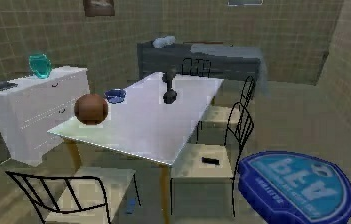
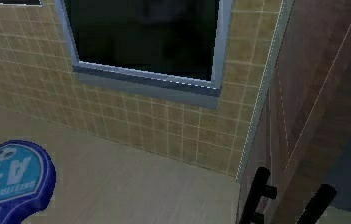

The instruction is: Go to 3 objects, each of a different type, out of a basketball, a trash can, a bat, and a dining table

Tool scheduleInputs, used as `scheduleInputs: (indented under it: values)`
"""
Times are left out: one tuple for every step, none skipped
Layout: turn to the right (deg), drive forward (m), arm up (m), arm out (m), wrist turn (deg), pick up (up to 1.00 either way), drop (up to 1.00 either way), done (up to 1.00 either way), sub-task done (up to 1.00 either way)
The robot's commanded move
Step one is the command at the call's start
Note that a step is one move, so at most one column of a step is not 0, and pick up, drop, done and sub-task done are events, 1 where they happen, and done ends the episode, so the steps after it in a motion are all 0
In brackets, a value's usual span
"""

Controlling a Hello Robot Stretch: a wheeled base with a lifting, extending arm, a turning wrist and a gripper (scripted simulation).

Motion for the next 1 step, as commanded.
scheduleInputs:
  values:
    - [6.0, 0.00, 0.00, 0.00, 0.0, 0.00, 0.00, 0.00, 0.00]
